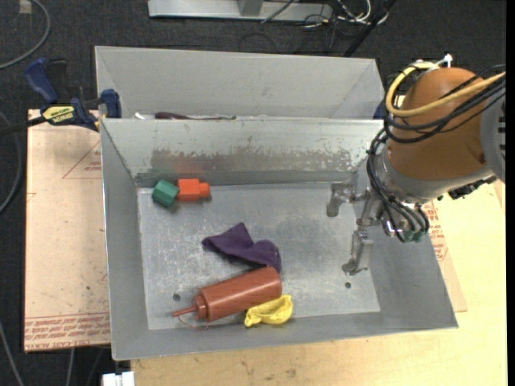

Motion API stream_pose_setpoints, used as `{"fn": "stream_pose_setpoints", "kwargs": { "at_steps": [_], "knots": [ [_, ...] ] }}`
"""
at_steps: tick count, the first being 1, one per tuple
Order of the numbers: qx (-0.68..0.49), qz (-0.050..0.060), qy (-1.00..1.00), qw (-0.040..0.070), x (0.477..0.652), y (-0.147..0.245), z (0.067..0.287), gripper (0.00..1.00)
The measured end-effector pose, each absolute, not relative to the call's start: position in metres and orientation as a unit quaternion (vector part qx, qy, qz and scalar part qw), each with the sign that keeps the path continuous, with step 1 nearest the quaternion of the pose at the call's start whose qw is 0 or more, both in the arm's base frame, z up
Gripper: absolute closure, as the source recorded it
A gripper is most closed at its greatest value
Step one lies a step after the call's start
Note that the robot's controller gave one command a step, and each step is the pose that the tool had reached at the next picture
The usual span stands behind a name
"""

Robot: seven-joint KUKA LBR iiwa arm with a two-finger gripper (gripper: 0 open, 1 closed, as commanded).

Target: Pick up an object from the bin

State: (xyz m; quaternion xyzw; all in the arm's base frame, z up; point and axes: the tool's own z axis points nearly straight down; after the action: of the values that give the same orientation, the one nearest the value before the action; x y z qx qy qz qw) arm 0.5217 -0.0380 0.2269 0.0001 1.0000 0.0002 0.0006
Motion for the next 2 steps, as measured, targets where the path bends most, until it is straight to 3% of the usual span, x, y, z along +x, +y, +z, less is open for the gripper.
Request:
{"fn": "stream_pose_setpoints", "kwargs": {
  "at_steps": [1,2],
  "knots": [
    [-0.05,0.0,0.999,0.002,0.535,-0.015,0.177,0.0],
    [-0.059,0.001,0.998,0.002,0.569,0.043,0.16,0.0]
  ]
}}
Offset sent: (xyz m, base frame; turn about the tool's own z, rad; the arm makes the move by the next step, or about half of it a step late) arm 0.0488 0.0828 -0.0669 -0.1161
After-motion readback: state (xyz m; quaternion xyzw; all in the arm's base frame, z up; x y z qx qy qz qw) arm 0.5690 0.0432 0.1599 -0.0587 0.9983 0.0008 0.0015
